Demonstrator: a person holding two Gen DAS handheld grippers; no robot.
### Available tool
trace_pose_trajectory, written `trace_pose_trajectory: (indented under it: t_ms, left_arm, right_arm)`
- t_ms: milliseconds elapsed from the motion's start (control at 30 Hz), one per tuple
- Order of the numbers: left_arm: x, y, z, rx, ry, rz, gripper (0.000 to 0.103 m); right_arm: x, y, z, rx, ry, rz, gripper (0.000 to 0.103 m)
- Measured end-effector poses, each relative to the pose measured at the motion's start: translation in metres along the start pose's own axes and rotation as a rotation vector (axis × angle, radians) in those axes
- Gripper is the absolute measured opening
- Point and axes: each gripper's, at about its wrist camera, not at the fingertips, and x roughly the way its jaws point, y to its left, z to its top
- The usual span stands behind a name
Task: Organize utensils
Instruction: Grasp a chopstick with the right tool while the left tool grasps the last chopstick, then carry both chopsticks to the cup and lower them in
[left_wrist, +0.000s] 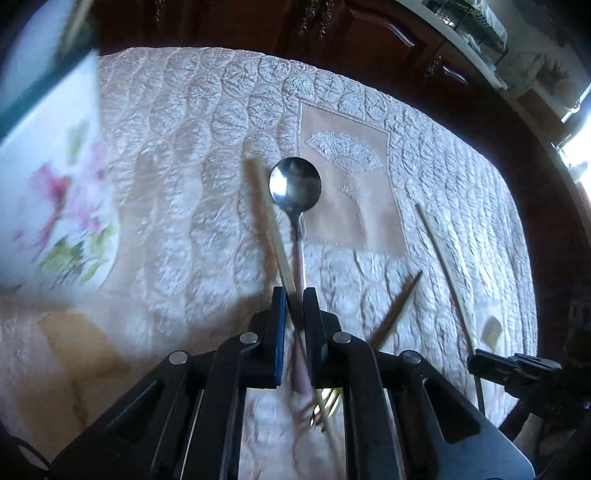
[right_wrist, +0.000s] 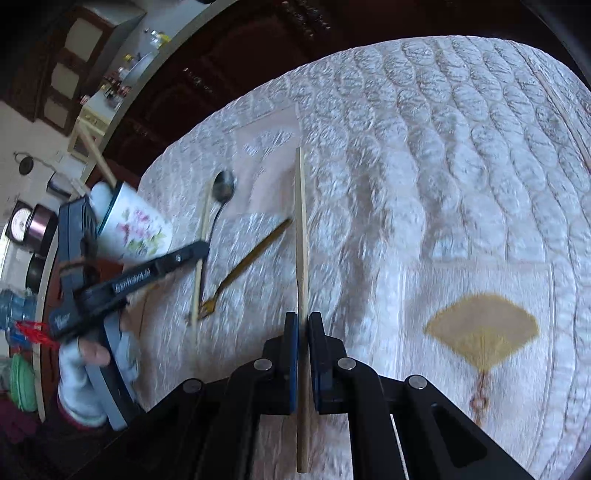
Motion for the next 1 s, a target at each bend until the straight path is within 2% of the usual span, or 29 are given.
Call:
trace_pose_trajectory:
  t_ms: [133, 233, 333, 367, 433, 467, 533, 600, 667, 767, 867, 933, 1000]
  left_arm:
    - [-0.022, 0.01, -0.018, 0.036, 0.014, 0.006, 0.004]
    - [-0.038, 0.019, -0.038, 0.068, 0.039, 0.012, 0.004]
    - [-0.046, 0.024, -0.06, 0.096, 0.074, 0.026, 0.004]
    - [-0.047, 0.027, -0.066, 0.099, 0.088, 0.027, 0.004]
    - [-0.049, 0.029, -0.074, 0.102, 0.092, 0.036, 0.004]
    - [-0.05, 0.03, -0.074, 0.106, 0.089, 0.042, 0.004]
    - [-0.05, 0.028, -0.07, 0.118, 0.073, 0.058, 0.009]
    - [-0.048, 0.027, -0.06, 0.108, 0.059, 0.057, 0.024]
    - [-0.044, 0.022, -0.051, 0.114, 0.042, 0.062, 0.027]
    - [-0.034, 0.014, -0.036, 0.149, 0.012, 0.116, 0.028]
    - [-0.012, 0.007, -0.025, 0.169, 0.036, 0.141, 0.028]
    - [-0.003, 0.007, -0.021, 0.175, 0.037, 0.163, 0.026]
    - [-0.004, 0.009, -0.016, 0.166, 0.032, 0.159, 0.005]
  right_arm:
    - [-0.002, 0.007, -0.021, -0.023, 0.046, 0.007, 0.005]
    - [0.005, 0.015, -0.038, -0.048, 0.127, 0.041, 0.005]
    - [0.014, 0.027, -0.047, -0.122, 0.188, 0.006, 0.006]
    - [0.015, 0.03, -0.047, -0.14, 0.188, -0.004, 0.009]
    - [0.015, 0.033, -0.041, -0.138, 0.171, 0.004, 0.027]
    - [0.015, 0.034, -0.036, -0.129, 0.155, 0.005, 0.029]
    - [0.015, 0.039, -0.022, -0.129, 0.121, -0.006, 0.029]
    - [0.018, 0.045, -0.009, -0.137, 0.092, -0.018, 0.029]
    - [0.026, 0.051, 0.006, -0.157, 0.076, -0.047, 0.029]
    - [0.041, 0.059, 0.028, -0.181, 0.082, -0.073, 0.029]
    - [0.059, 0.063, 0.041, -0.19, 0.098, -0.083, 0.022]
    - [0.067, 0.061, 0.047, -0.19, 0.107, -0.092, 0.007]
    - [0.069, 0.061, 0.052, -0.187, 0.102, -0.09, 0.005]
